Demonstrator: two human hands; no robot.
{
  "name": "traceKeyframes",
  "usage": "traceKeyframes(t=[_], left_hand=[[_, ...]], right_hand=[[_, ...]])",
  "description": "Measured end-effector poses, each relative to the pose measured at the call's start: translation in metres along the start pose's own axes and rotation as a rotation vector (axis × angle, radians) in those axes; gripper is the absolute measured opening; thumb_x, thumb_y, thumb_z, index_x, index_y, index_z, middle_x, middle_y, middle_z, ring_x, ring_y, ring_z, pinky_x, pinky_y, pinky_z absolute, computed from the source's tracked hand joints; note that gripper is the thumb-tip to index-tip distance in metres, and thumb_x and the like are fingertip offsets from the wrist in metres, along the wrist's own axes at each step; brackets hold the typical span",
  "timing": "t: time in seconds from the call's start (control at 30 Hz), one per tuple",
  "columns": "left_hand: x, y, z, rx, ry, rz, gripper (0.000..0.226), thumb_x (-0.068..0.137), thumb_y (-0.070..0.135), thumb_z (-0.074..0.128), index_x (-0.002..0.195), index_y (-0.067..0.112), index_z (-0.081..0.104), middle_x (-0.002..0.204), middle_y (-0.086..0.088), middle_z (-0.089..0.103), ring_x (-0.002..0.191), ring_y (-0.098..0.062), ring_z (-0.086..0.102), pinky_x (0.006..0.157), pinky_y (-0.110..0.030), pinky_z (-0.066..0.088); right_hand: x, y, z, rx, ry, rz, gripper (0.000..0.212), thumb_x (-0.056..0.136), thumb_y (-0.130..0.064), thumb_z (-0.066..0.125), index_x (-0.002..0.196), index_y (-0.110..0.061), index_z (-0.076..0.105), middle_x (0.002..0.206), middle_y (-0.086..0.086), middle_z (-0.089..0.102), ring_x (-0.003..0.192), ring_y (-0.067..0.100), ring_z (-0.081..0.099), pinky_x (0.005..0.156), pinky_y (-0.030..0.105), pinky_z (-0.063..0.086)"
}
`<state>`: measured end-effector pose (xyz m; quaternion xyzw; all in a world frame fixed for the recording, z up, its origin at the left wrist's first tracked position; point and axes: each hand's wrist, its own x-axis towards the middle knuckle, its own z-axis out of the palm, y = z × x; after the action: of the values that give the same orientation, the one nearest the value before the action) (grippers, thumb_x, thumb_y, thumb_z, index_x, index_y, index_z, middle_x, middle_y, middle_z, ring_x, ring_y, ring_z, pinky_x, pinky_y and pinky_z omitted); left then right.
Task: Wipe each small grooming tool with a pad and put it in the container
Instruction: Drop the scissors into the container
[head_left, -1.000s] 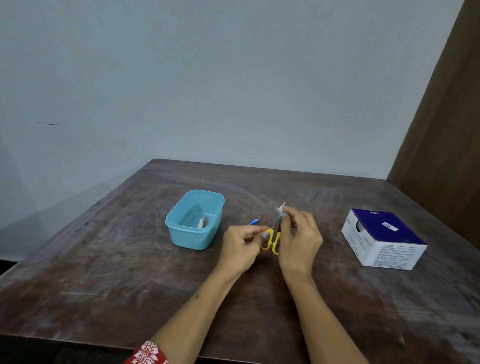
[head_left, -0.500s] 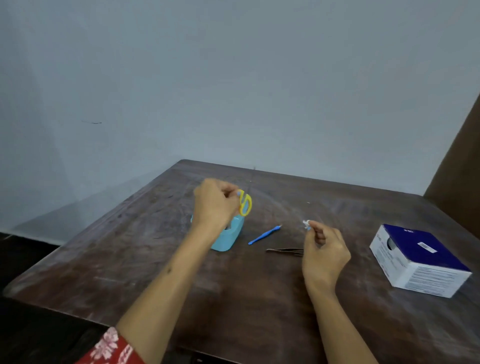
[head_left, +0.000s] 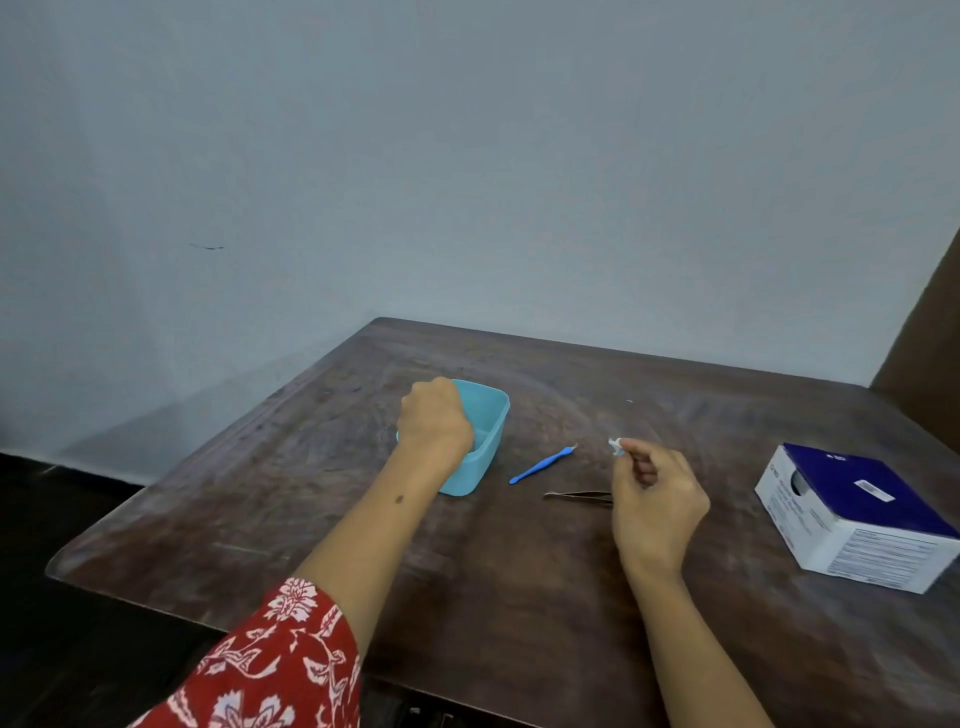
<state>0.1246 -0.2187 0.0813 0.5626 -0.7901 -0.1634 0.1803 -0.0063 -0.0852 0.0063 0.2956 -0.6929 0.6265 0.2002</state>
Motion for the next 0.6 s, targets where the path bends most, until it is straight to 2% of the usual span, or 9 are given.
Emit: traceKeyframes(t=[0.07,0.2,0.33,0.43,0.53,0.6], left_hand=[[0.000,0.000,0.000,0.006,0.000,-0.005,0.027,0.079,0.001,0.062,0.105,-0.001,0.058,0.112,-0.018,0.061,0.105,-0.034,0.058,0.072,-0.035,0.048],[-0.003,0.004,0.000,0.046,-0.019,0.015,0.028,0.080,0.001,0.062,0.107,-0.001,0.058,0.112,-0.017,0.062,0.104,-0.031,0.060,0.069,-0.032,0.046],[-0.007,0.003,0.001,0.121,-0.019,0.035,0.024,0.083,0.000,0.056,0.107,0.000,0.058,0.115,-0.017,0.059,0.106,-0.031,0.058,0.068,-0.030,0.043],[-0.011,0.001,0.001,0.200,0.008,0.073,0.019,0.085,0.004,0.058,0.104,0.001,0.059,0.115,-0.017,0.059,0.106,-0.031,0.058,0.072,-0.030,0.045],[-0.017,0.008,-0.001,0.253,0.078,0.115,0.020,0.083,-0.002,0.056,0.102,0.002,0.059,0.114,-0.016,0.060,0.107,-0.031,0.059,0.078,-0.033,0.048],[-0.022,0.013,-0.004,0.258,0.146,0.175,0.014,0.080,-0.007,0.055,0.087,0.005,0.056,0.107,-0.017,0.062,0.102,-0.033,0.060,0.073,-0.035,0.046]], right_hand=[[0.001,0.000,0.001,0.001,-0.004,-0.008,0.017,0.076,0.005,0.066,0.086,-0.007,0.073,0.079,0.006,0.065,0.064,0.015,0.057,0.067,0.012,0.039],[0.002,0.001,-0.002,-0.010,-0.009,0.011,0.018,0.077,0.004,0.066,0.087,-0.008,0.073,0.079,0.006,0.065,0.065,0.015,0.057,0.068,0.015,0.041],[0.000,0.001,-0.001,0.001,-0.003,0.018,0.018,0.076,0.005,0.066,0.088,-0.007,0.073,0.079,0.005,0.064,0.066,0.015,0.059,0.068,0.012,0.040],[0.000,-0.002,0.000,0.012,0.004,0.030,0.018,0.076,0.005,0.066,0.088,-0.007,0.073,0.079,0.006,0.065,0.067,0.016,0.060,0.069,0.021,0.045],[0.001,-0.002,-0.001,0.016,0.021,0.025,0.018,0.076,0.005,0.066,0.088,-0.006,0.074,0.079,0.007,0.065,0.066,0.017,0.060,0.069,0.027,0.049],[0.002,-0.002,-0.002,0.021,0.030,0.030,0.018,0.077,0.005,0.066,0.089,-0.006,0.074,0.079,0.006,0.065,0.067,0.017,0.060,0.069,0.029,0.050]])
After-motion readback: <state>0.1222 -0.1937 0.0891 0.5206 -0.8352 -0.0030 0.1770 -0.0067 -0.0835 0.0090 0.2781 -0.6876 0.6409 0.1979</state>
